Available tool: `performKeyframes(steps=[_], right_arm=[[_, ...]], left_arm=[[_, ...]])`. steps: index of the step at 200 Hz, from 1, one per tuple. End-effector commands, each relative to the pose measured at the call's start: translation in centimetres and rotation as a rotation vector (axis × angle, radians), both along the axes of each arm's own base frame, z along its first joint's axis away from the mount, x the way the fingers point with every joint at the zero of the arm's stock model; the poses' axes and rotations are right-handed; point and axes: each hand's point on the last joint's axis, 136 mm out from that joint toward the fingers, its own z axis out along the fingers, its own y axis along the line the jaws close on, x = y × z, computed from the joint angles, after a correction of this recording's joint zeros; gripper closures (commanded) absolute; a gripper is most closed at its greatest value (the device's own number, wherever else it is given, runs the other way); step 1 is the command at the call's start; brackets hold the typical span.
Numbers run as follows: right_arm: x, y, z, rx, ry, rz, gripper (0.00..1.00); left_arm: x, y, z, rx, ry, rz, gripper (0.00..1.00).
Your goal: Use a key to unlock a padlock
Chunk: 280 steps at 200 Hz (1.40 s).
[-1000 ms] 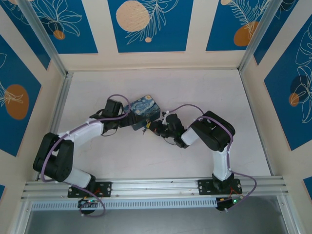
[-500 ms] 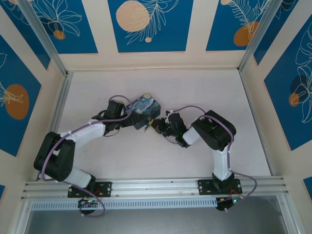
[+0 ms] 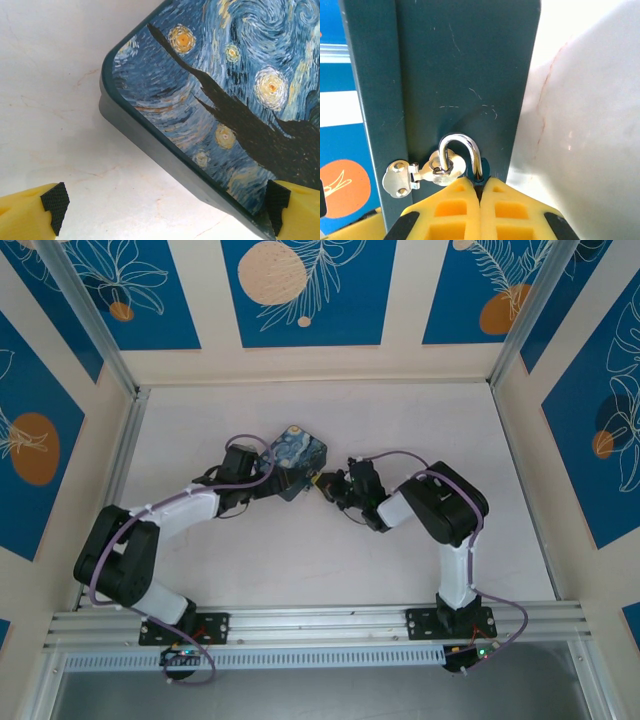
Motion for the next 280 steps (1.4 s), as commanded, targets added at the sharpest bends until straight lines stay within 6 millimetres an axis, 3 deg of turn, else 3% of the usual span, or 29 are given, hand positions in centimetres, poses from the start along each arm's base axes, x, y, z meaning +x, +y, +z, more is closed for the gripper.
performKeyframes(steps=[1,34,86,118,151,218,252,280], right_arm=[[1.8,-5.2,-2.3,-0.101,0.075,-0.167,1.0],[1.6,-7.4,-2.0,-0.104,0.074,-0.187,1.0],[2.4,-6.9,-1.2,-0.098,0.054,-0.16,1.0],[1.9,-7.0,-1.1,-0.108,0.036,-0.141,1.0],[0.6,-6.7,-0.9,-0.125,0.005,-0.076,0.83],[-2.5,-4.7,-1.7,-0.124,0.039,0.01,0.97],[-1.7,-2.9,-2.2,-0.095,0.049,0.025,0.97],[1.0,-2.6,-1.8,-0.071,0.034,-0.012,0.99]], left_arm=[[-4.4,2.6,-4.9,0.146,0.217,0.003,0.0],[-4.3,2.4,-5.0,0.142,0.219,0.001,0.0],[-4.1,1.8,-5.0,0.132,0.218,-0.005,0.0],[-4.2,1.7,-4.2,0.122,0.203,-0.008,0.0],[-4.0,1.3,-2.2,0.092,0.163,-0.021,0.0],[-3.3,0.3,0.1,0.054,0.119,-0.036,0.0],[-3.1,0.0,0.2,0.057,0.119,-0.04,0.0],[-3.2,0.0,0.1,0.063,0.123,-0.038,0.0]])
